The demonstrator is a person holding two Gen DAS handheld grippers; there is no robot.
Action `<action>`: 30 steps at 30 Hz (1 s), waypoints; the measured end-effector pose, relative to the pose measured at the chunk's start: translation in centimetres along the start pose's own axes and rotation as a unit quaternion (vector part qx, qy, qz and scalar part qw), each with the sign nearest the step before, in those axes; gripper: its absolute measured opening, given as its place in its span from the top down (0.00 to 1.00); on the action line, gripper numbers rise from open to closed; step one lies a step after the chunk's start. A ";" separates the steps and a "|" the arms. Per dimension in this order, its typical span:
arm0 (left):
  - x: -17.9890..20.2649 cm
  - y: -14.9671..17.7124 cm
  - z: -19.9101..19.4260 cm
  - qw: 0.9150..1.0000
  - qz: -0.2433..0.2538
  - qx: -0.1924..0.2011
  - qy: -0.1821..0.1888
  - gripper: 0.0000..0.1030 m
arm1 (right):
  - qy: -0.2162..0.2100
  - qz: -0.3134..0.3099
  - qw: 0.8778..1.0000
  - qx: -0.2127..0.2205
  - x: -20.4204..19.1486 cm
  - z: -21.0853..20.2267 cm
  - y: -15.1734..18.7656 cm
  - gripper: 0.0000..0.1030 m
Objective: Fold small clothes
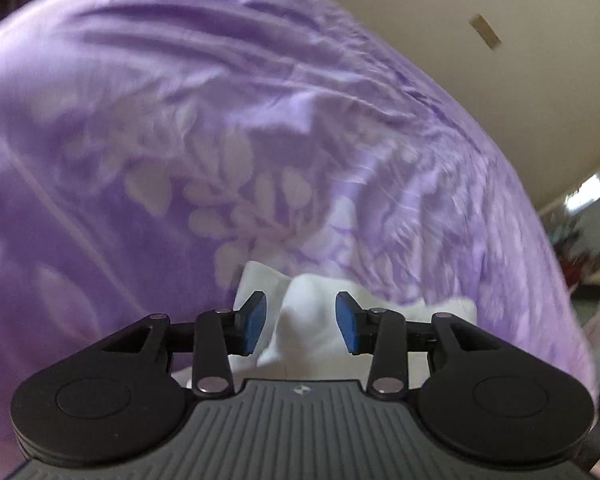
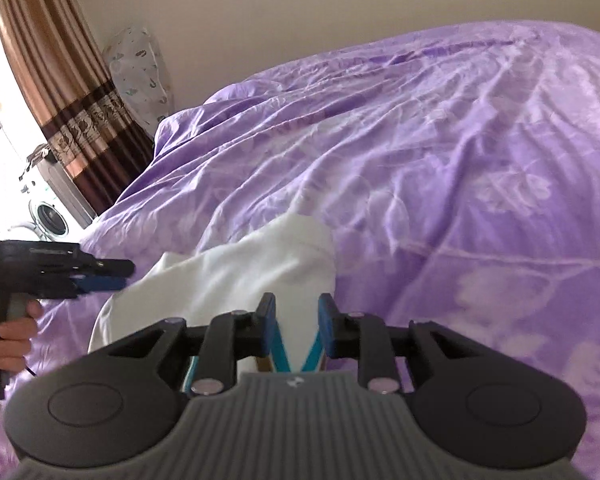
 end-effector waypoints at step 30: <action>0.2 1.6 0.3 0.980 0.148 0.051 -0.124 0.78 | 0.055 -0.121 0.991 0.003 -0.2 8.1 -1.1 1.00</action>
Point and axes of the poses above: each gripper's, at about its wrist camera, not at the fingertips, and z roughly the way its jaws point, x to its right, y to its underside, the point moved 5 cm from there along z, roughly the way its jaws point, and after that the axes turned 10 degrees about z, right-handed, at the moved point
